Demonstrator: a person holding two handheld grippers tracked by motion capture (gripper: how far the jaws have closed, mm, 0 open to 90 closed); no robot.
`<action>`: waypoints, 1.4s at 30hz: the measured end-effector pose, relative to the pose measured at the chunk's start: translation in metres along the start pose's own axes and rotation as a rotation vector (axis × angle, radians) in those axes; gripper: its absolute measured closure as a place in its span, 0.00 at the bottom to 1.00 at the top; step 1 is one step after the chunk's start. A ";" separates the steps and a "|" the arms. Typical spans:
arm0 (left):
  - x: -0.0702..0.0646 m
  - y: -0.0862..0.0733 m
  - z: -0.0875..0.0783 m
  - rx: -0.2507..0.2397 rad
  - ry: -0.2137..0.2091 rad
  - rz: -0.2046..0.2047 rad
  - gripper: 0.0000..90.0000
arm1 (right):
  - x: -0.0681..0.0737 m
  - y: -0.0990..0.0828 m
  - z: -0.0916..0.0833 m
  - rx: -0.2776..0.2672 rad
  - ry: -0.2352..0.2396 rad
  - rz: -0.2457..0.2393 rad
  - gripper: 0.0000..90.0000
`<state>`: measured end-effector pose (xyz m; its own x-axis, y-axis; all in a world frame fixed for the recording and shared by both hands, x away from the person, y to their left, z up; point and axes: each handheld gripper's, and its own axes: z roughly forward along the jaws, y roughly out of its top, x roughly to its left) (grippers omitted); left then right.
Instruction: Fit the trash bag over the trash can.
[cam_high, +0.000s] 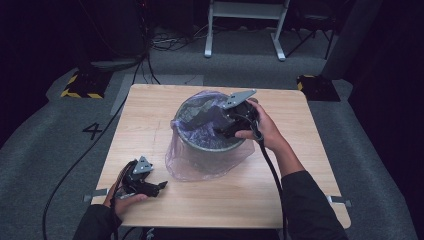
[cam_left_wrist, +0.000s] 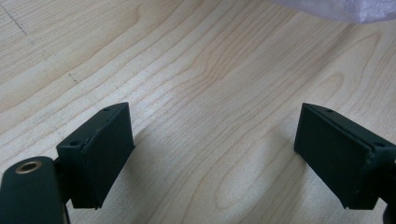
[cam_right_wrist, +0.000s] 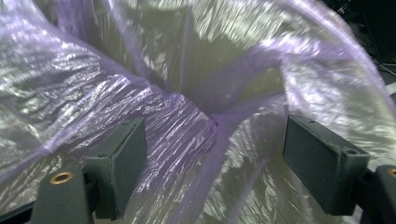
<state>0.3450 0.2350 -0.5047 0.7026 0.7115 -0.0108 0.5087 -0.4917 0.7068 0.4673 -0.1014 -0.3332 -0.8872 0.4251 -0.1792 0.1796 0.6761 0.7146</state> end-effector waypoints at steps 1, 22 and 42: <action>0.000 0.000 0.000 -0.001 0.000 -0.001 0.13 | 0.001 0.000 0.000 0.004 -0.004 -0.002 0.25; 0.000 0.000 0.000 -0.001 0.001 -0.001 0.13 | 0.001 0.014 0.019 0.307 0.089 -0.036 0.29; 0.000 0.000 0.000 -0.001 0.001 -0.001 0.13 | 0.000 0.016 0.025 0.387 0.087 -0.029 0.25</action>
<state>0.3449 0.2349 -0.5048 0.7020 0.7121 -0.0108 0.5088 -0.4908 0.7073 0.4813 -0.0756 -0.3388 -0.9239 0.3615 -0.1255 0.2865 0.8709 0.3993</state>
